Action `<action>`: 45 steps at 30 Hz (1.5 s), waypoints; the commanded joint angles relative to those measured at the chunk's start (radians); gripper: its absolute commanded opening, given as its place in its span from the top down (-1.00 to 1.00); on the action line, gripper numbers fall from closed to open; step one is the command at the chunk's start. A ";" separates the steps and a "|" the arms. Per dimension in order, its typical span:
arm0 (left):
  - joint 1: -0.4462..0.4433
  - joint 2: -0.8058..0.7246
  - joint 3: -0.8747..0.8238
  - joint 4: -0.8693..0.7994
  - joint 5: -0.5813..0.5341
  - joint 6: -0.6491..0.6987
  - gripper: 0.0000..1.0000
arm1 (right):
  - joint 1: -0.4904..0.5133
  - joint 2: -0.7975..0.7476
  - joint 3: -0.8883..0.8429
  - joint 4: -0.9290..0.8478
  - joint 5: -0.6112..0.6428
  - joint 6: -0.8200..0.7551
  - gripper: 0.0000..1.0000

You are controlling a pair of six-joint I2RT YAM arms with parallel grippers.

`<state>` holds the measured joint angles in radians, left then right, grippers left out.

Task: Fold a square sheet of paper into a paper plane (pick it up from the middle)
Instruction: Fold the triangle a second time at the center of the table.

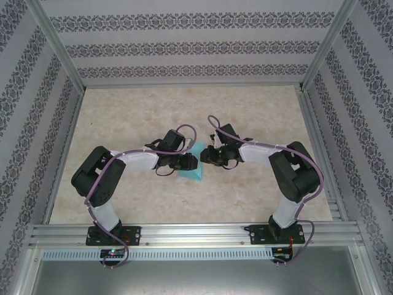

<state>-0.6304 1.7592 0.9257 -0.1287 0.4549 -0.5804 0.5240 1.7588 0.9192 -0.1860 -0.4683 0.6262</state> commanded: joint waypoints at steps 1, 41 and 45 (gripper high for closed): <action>0.005 0.011 -0.014 -0.026 0.006 0.013 0.53 | 0.018 0.019 0.015 0.041 -0.033 -0.011 0.38; 0.004 -0.007 -0.011 -0.047 0.016 0.019 0.64 | 0.040 0.058 0.015 0.060 -0.078 -0.017 0.46; 0.005 -0.010 -0.010 -0.046 0.015 0.017 0.65 | 0.040 0.056 0.017 0.057 -0.078 -0.016 0.61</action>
<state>-0.6304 1.7710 0.9142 -0.1547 0.4629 -0.5800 0.5564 1.8076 0.9085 -0.1375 -0.5259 0.6258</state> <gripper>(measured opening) 0.179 0.211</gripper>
